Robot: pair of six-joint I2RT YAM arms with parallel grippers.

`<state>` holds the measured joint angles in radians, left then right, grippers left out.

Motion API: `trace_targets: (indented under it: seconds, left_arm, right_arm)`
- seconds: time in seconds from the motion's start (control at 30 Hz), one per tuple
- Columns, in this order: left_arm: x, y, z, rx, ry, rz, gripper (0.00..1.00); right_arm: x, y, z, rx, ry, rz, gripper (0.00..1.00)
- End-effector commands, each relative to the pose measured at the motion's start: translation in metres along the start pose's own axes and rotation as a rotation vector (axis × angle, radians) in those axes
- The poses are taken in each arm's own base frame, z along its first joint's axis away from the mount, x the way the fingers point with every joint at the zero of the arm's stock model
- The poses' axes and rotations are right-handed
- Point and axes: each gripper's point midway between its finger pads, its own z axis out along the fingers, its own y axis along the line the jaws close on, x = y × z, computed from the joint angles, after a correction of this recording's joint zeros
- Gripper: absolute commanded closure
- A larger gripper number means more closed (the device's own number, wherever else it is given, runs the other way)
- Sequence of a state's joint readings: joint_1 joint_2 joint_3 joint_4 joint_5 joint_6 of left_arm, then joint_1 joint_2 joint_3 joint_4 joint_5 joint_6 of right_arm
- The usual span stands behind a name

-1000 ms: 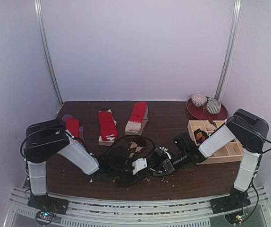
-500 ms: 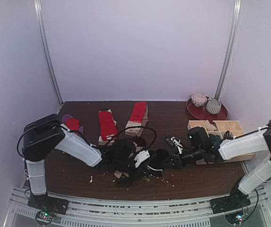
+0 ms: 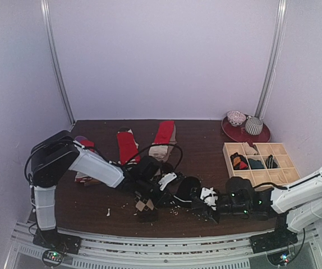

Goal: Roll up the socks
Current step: Roll the sock at the center of the board.

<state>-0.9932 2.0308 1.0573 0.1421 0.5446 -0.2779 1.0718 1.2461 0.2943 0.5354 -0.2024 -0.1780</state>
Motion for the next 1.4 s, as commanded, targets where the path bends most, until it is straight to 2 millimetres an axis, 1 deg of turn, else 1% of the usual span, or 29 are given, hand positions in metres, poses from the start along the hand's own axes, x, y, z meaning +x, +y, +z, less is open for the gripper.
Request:
trace_targets:
  seconds: [0.0,0.03,0.13,0.23,0.3,0.43,0.6,0.77,0.83,0.93,0.97,1.03,1.07,1.1,1.2,1.3,1.37]
  left_arm:
    - [0.083,0.018,0.010,-0.043,0.244,-0.172,1.00]
    - [0.083,0.018,0.010,-0.042,0.243,-0.173,1.00]
    - [0.083,0.019,0.011,-0.042,0.243,-0.177,1.00]
    - [0.082,0.020,0.011,-0.041,0.241,-0.178,1.00]
    - [0.083,0.020,0.010,-0.037,0.242,-0.179,1.00]
    - [0.083,0.020,0.010,-0.032,0.241,-0.178,1.00]
    - [0.085,0.022,0.009,-0.031,0.242,-0.181,1.00]
    - [0.089,0.022,0.010,-0.024,0.244,-0.187,1.00]
    - [0.090,0.022,0.010,-0.017,0.247,-0.187,1.00]
    - [0.088,0.020,0.009,-0.012,0.241,-0.175,1.00]
    - [0.085,0.019,0.008,-0.008,0.231,-0.161,0.99]
    - [0.072,0.017,0.003,-0.019,0.191,-0.118,0.92]
    - [0.063,0.017,-0.001,-0.036,0.167,-0.090,0.85]
    - [0.053,0.018,-0.006,-0.061,0.140,-0.057,0.81]
    - [0.019,0.020,-0.024,-0.142,0.045,0.042,0.66]
    - [-0.012,0.015,-0.043,-0.191,-0.052,0.141,0.60]
    - [-0.029,0.010,-0.052,-0.203,-0.103,0.203,0.57]
  right_arm:
    - [-0.006,-0.015,0.014,0.113,0.016,-0.136,0.72]
    - [-0.001,-0.016,0.019,0.115,0.033,-0.144,0.72]
    - [0.001,-0.019,0.030,0.125,0.056,-0.166,0.72]
    - [-0.002,-0.019,0.040,0.118,0.062,-0.173,0.72]
    - [-0.004,-0.024,0.042,0.150,0.061,-0.172,0.72]
    - [0.004,-0.027,0.047,0.165,0.086,-0.182,0.71]
    - [0.026,-0.023,0.060,0.135,0.170,-0.153,0.73]
    - [0.045,-0.028,0.067,0.163,0.226,-0.116,0.74]
    - [0.054,-0.031,0.069,0.178,0.268,-0.101,0.76]
    - [0.063,-0.032,0.070,0.169,0.310,-0.056,0.85]
    - [0.067,-0.032,0.070,0.162,0.325,-0.027,0.88]
    - [0.073,-0.031,0.068,0.137,0.345,0.043,0.92]
    - [0.076,-0.028,0.066,0.114,0.356,0.075,0.93]
    - [0.076,-0.026,0.065,0.102,0.359,0.119,0.94]
    - [0.085,-0.019,0.060,0.056,0.395,0.212,0.95]
    - [0.094,-0.009,0.057,-0.002,0.419,0.328,0.95]
    - [0.097,-0.004,0.058,-0.061,0.438,0.417,0.96]
